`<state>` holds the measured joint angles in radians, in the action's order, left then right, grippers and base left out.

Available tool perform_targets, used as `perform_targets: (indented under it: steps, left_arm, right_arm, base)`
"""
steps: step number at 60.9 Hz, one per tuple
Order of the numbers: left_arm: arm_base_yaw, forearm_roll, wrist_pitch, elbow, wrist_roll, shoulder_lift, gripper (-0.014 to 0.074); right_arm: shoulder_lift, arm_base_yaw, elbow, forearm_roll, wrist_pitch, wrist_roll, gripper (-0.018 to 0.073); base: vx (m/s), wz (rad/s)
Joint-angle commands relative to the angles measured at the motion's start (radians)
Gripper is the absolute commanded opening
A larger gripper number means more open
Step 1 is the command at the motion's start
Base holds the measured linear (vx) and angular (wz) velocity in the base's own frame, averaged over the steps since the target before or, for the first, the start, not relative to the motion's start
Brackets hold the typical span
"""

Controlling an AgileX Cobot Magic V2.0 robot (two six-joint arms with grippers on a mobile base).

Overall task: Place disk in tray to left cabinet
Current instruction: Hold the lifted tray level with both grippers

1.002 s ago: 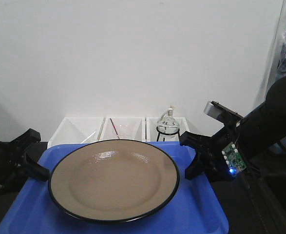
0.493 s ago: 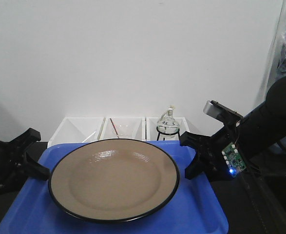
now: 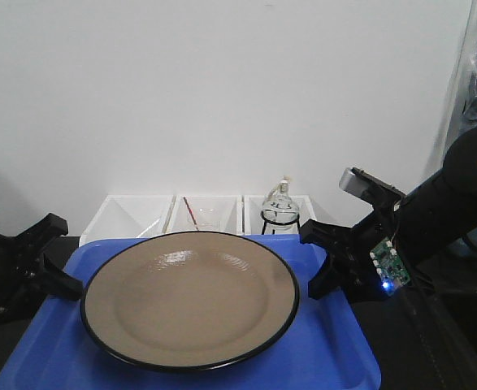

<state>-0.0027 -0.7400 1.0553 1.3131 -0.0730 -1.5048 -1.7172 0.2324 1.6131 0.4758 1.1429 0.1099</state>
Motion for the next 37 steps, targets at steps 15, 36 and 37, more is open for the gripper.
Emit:
perform_targets:
  steps: [15, 36, 37]
  left_arm:
    - [-0.035, -0.24, 0.011, 0.036, -0.023, 0.045, 0.0]
    - [-0.035, -0.24, 0.01, 0.036, -0.023, 0.045, 0.0]
    - [-0.035, -0.24, 0.01, 0.036, -0.023, 0.045, 0.0]
  right_arm:
    - [0.056, 0.026, 0.041, 0.206, -0.032, -0.012, -0.0003]
    - [0.056, 0.026, 0.041, 0.206, -0.032, -0.012, -0.0003]
    - [0.056, 0.026, 0.041, 0.206, -0.032, -0.012, -0.0003]
  base:
    - [0.0, 0.0]
    - [-0.07, 0.03]
    - [-0.14, 0.06]
